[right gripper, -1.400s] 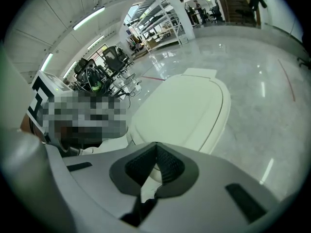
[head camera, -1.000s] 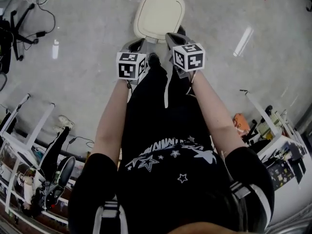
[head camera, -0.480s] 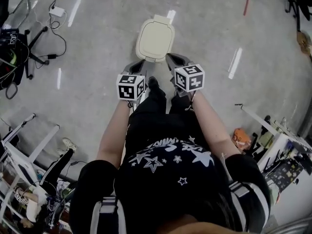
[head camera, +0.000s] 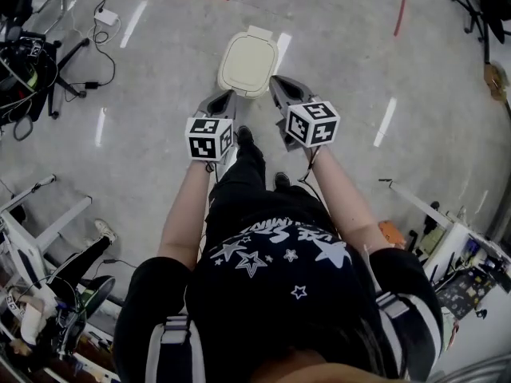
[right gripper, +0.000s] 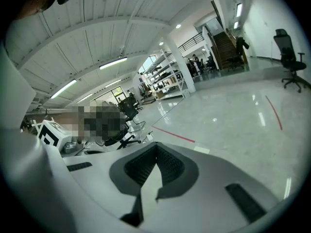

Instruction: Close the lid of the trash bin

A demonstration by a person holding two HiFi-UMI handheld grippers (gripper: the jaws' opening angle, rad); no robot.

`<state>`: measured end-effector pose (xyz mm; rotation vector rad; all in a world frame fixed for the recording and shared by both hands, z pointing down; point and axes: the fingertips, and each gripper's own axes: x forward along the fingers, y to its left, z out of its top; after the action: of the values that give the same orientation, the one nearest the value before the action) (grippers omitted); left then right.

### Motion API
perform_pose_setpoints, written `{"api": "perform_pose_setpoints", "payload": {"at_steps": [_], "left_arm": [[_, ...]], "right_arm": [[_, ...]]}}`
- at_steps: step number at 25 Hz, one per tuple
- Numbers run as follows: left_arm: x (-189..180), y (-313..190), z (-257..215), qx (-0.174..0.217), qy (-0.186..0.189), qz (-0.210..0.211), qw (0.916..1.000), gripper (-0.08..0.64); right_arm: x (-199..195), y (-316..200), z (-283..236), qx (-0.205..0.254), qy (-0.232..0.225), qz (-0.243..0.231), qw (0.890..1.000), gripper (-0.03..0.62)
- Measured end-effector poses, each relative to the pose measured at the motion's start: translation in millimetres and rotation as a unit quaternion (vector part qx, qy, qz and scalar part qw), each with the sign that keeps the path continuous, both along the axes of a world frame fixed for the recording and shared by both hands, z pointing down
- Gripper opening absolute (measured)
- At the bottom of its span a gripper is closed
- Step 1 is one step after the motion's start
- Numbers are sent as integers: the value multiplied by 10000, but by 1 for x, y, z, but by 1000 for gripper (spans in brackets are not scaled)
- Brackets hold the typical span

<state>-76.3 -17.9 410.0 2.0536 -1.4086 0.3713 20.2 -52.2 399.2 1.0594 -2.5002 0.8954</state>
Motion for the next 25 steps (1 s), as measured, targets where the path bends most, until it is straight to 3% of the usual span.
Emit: {"api": "perform_pose_setpoints", "payload": {"at_steps": [12,25], "left_arm": [[87,84,-71,714,158,-389,9966,12],[144,158,-127,1364,4,-562,9891,11]], "right_arm": [[86,80,-66,682,-210,-222,9972,0],[141,152,-120,1211,-605,-399,9900,2]]}}
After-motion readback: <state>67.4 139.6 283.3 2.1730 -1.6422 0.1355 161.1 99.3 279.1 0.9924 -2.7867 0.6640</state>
